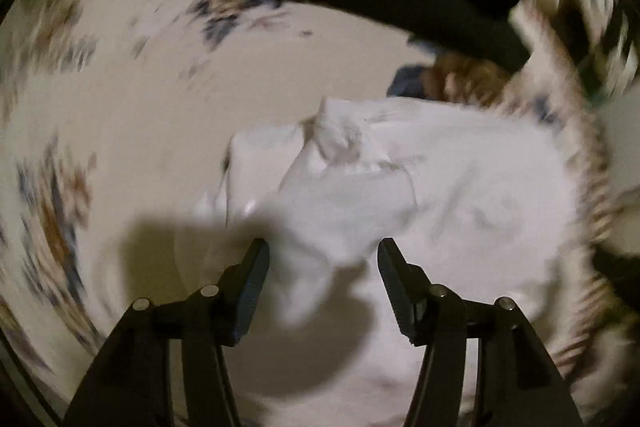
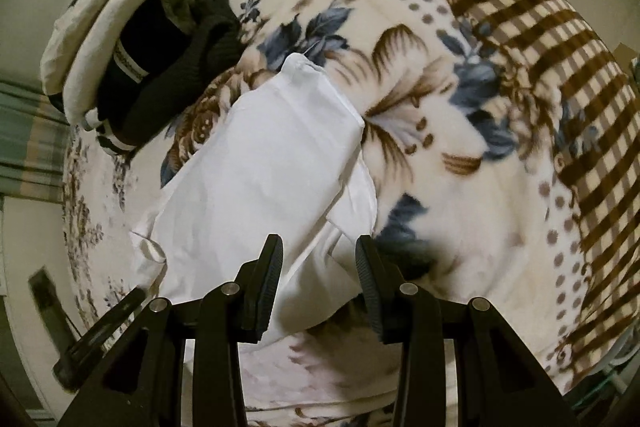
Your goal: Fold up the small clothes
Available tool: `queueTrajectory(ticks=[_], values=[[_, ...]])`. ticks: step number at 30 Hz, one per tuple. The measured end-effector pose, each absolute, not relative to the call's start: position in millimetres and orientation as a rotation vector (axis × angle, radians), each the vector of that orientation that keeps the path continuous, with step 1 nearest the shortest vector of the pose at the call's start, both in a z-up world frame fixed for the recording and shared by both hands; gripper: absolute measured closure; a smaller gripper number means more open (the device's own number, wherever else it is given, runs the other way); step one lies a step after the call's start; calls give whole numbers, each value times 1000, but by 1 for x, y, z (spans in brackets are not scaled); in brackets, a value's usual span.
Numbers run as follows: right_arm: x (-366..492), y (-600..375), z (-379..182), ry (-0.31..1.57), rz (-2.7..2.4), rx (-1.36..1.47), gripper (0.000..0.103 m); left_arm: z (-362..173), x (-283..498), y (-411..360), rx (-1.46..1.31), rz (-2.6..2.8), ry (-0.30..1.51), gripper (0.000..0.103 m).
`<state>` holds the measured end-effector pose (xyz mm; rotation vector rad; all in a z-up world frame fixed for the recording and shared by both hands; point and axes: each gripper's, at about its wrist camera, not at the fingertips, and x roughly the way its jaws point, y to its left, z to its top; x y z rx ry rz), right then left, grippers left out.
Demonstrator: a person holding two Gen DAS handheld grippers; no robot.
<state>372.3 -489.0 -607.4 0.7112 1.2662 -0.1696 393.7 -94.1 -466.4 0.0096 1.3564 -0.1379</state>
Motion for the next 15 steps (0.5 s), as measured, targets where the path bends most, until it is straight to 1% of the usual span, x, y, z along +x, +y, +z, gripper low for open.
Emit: queueTrajectory(ticks=[2, 3, 8, 12, 15], values=[[377, -490, -611, 1279, -179, 707, 62, -471, 412, -84, 34, -66, 1333, 49], [379, -491, -613, 1282, -189, 709, 62, -470, 420, -71, -3, -25, 1316, 49], [387, -507, -619, 1273, -236, 747, 62, -460, 435, 13, -330, 173, 1269, 49], [389, -514, -620, 1255, -224, 792, 62, -449, 408, 36, -451, 198, 1258, 49], [388, -521, -628, 1252, -203, 881, 62, -433, 379, 30, -469, 183, 1234, 49]])
